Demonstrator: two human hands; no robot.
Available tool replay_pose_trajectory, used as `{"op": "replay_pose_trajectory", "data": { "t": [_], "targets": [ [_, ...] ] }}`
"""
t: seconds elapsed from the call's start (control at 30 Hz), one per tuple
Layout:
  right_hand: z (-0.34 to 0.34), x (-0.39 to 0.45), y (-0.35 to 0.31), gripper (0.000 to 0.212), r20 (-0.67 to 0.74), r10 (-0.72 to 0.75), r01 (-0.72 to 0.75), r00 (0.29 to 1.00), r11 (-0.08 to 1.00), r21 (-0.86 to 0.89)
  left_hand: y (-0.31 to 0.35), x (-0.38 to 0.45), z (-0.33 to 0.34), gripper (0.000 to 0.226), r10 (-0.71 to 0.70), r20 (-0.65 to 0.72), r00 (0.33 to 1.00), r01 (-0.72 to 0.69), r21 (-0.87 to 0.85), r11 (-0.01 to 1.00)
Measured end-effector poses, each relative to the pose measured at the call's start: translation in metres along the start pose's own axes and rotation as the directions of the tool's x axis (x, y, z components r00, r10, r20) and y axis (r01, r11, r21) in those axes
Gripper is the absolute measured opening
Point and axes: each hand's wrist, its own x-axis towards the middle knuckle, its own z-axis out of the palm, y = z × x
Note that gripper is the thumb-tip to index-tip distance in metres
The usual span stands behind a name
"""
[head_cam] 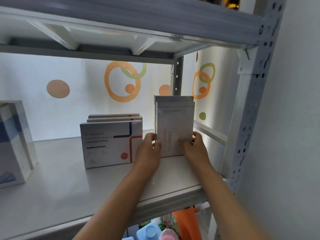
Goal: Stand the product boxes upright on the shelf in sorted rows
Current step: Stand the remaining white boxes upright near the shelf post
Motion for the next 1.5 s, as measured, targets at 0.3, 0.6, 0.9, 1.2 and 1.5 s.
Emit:
{"op": "replay_pose_trajectory", "data": {
  "t": [0.3,0.6,0.9,1.2,1.5],
  "targets": [
    [0.003,0.000,0.002,0.041,-0.010,-0.033,0.033,0.999,0.999,-0.027,0.002,-0.004,0.001,0.026,0.111,-0.070,0.991,-0.112,-0.006,0.994],
    [0.004,0.001,0.002,0.039,-0.009,-0.033,0.032,0.999,0.999,-0.026,0.005,-0.011,0.000,0.029,0.360,-0.107,0.927,-0.328,0.235,0.915],
    [0.003,0.000,0.003,0.040,-0.024,-0.029,0.029,0.999,0.999,-0.027,0.007,-0.016,0.001,0.031,0.353,0.003,0.935,-0.344,0.237,0.909],
    [0.004,0.001,0.006,0.038,-0.032,-0.032,0.031,0.999,0.999,-0.013,0.007,-0.017,0.000,0.037,0.344,0.039,0.938,-0.343,0.229,0.911],
    [0.003,0.001,0.006,0.038,-0.029,-0.028,0.028,0.999,1.000,-0.010,0.005,-0.017,0.002,0.043,0.333,0.052,0.941,-0.336,0.238,0.911]
  ]
}}
